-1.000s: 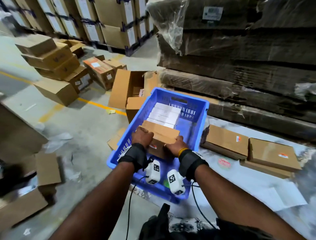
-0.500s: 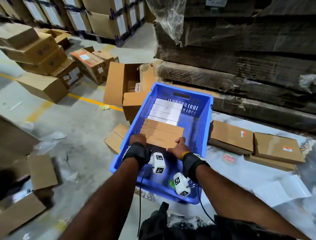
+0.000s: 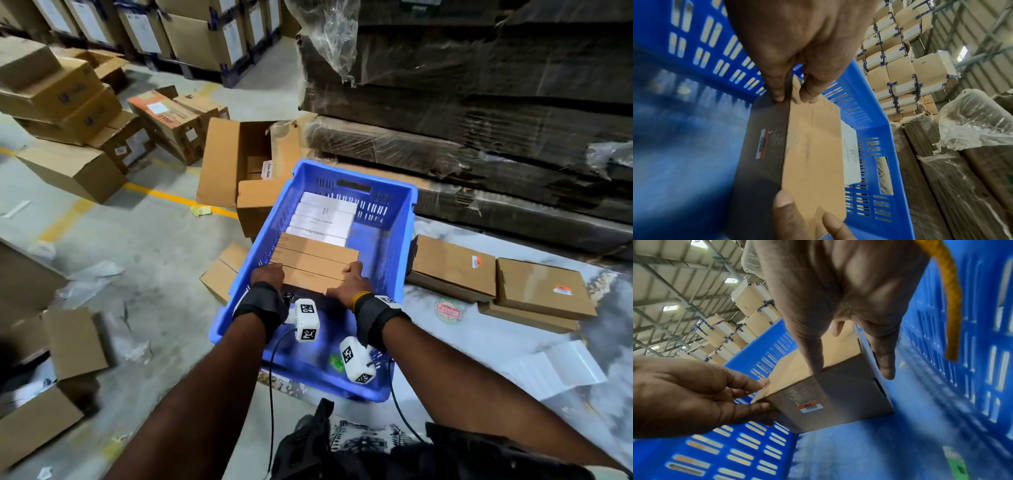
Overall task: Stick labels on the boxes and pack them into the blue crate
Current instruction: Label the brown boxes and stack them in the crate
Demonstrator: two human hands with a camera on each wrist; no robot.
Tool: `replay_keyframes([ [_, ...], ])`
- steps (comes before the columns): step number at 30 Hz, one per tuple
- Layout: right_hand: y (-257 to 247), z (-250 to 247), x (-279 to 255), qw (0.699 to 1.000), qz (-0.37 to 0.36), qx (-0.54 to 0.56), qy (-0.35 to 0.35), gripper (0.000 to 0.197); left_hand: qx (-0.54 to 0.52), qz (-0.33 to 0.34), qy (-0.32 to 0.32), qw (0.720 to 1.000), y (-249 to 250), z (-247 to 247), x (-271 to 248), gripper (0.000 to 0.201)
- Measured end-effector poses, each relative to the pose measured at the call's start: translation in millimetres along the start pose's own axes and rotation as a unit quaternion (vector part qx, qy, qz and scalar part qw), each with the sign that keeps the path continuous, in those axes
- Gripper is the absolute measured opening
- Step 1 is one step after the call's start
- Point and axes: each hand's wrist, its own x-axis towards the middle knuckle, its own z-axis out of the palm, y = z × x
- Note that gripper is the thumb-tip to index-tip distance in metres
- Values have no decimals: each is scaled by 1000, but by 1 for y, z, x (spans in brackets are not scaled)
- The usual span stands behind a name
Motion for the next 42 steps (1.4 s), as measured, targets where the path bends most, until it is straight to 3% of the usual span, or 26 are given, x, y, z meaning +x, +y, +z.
replay_keyframes([
  [2, -2, -9, -2, 1000, -4, -3, -3, 60, -93, -32, 45, 994, 7, 0, -5, 37],
  [3, -3, -14, -4, 1000, -9, -8, -3, 61, -136, -62, 38, 988, 12, -3, -8, 38],
  [4, -4, -18, -6, 1000, -17, -18, 0, 62, -220, -101, 40, 969, 13, -4, -8, 38],
  [7, -7, -35, -17, 994, -69, -63, 53, 52, -332, -120, 58, 934, 21, -11, -16, 43],
  [8, -6, -43, -21, 991, -90, -69, 78, 47, -378, -116, 69, 916, 28, -11, -19, 46],
  [10, -3, -57, -26, 983, -125, -60, 120, 35, -482, -144, 143, 852, 45, -14, -24, 44],
  [11, 2, -66, -29, 979, -142, -47, 138, 30, -481, -147, 200, 841, 60, -17, -31, 39],
  [13, 15, -85, -31, 971, -166, -28, 170, 23, -505, -109, 268, 813, 96, -26, -40, 28],
  [18, 63, -140, -27, 965, -152, 10, 214, 22, -567, 36, 178, 803, 204, -37, -64, 10],
  [21, 100, -167, -19, 966, -118, 9, 231, 24, -581, 50, 93, 807, 265, -24, -66, 13],
  [23, 126, -181, -10, 968, -96, 4, 233, 27, -575, 42, 53, 815, 303, -11, -62, 26],
  [28, 181, -205, 16, 978, -38, -29, 202, 36, -468, 3, 23, 884, 357, 28, -37, 44],
  [31, 205, -213, 30, 980, -23, -44, 193, 40, -371, -20, 41, 928, 367, 52, -22, 50],
  [33, 218, -215, 40, 982, -3, -49, 184, 42, -329, -34, 49, 942, 370, 66, -13, 55],
  [38, 236, -218, 60, 987, 8, -58, 150, 44, -287, -47, 16, 957, 370, 85, 8, 70],
  [42, 239, -214, 67, 991, 15, -24, 127, 45, -291, -61, 17, 955, 371, 84, 14, 69],
])
